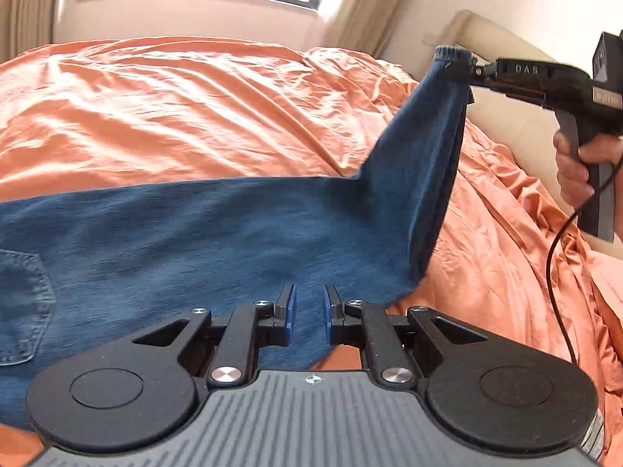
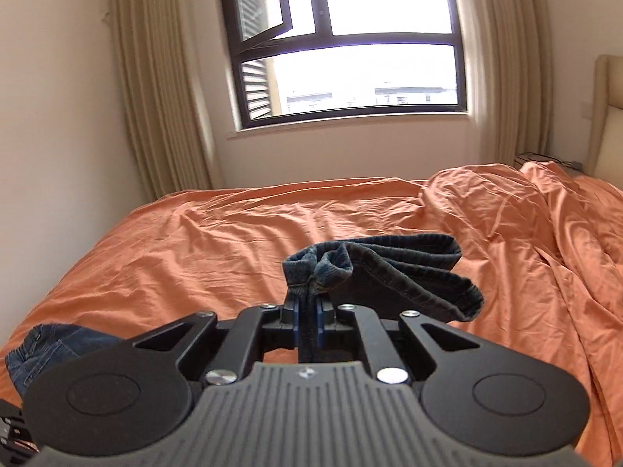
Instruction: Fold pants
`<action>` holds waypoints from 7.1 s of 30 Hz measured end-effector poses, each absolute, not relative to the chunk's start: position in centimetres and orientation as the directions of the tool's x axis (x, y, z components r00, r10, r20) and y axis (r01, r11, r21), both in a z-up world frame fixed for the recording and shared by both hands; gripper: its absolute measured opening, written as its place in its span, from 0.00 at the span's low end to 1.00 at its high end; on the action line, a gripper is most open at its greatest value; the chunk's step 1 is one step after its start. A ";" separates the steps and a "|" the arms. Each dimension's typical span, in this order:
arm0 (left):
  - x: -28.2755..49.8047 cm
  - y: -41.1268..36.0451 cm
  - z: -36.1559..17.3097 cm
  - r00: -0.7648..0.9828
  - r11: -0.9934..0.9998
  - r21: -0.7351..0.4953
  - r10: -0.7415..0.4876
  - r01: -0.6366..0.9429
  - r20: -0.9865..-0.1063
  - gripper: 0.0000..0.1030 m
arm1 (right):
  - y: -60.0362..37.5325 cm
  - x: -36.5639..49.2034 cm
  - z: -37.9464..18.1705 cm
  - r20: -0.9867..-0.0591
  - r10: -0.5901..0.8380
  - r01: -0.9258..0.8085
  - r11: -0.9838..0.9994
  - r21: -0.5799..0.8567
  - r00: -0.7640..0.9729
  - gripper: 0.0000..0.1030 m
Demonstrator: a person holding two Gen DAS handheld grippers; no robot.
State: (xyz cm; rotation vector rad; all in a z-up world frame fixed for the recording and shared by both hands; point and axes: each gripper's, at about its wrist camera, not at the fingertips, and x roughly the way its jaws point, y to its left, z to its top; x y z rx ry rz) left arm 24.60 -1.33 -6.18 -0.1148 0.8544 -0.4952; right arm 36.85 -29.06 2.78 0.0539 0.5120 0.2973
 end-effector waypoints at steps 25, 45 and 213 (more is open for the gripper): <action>30.4 7.4 -11.5 0.544 0.817 -0.559 -0.536 0.142 -0.646 0.44 | -14.3 33.4 -12.9 -0.764 0.432 -0.535 0.834 0.135 0.480 0.51; 37.4 0.9 -16.1 0.653 0.912 -0.318 -0.408 0.259 -0.638 0.09 | -32.2 40.0 -15.8 -0.709 0.270 -0.240 0.960 0.145 0.652 0.26; 32.2 4.1 -8.5 0.666 0.962 -0.181 -0.272 0.203 -0.694 0.57 | -22.5 43.8 -16.4 -0.657 0.629 -0.161 0.762 0.628 0.415 0.49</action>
